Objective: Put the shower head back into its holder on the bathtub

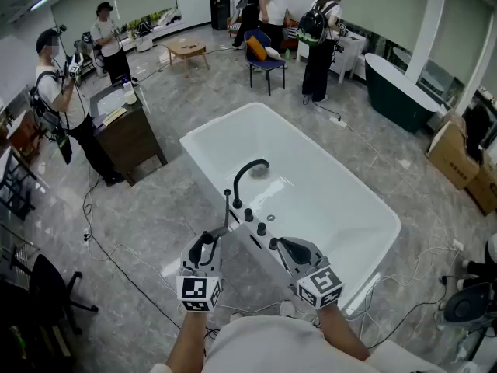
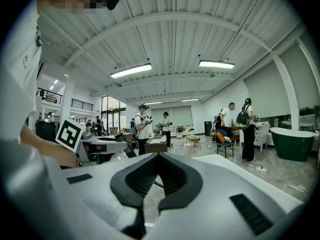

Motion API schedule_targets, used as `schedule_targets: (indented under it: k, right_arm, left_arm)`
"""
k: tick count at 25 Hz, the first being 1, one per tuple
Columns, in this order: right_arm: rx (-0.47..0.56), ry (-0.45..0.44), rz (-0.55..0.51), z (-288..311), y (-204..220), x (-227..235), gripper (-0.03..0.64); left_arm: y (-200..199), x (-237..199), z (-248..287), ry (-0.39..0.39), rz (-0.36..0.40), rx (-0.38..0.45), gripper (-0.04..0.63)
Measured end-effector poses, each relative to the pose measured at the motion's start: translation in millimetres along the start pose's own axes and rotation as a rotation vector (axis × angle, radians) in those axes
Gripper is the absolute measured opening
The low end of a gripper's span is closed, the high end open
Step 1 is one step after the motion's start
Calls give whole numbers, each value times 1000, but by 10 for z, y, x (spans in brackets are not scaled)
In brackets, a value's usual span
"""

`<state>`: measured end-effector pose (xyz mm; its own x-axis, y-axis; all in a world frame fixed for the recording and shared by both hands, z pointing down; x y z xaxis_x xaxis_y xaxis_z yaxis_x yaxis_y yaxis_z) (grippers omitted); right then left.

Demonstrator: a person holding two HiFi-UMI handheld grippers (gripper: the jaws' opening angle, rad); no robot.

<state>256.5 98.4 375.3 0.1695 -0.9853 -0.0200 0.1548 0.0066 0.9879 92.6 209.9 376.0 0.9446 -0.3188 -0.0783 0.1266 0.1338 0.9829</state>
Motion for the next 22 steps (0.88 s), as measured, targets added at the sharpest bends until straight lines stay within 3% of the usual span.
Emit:
schedule_targets:
  k: [22]
  right_arm:
    - [-20,31,28,159,21,-434,18]
  left_arm:
    - [85,-329,-174,61,1,4,140]
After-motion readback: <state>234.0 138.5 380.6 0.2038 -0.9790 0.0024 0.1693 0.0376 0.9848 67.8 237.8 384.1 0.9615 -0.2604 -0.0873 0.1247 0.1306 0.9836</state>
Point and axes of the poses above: the fingertips, and each gripper's own axes: z forward along the fingers, x to its right, y out of its underside, the point moved 3 cm from there along -z, backward along the fingers, and after that the axes turned 6 degrees about -z, right-handed, at the moved point
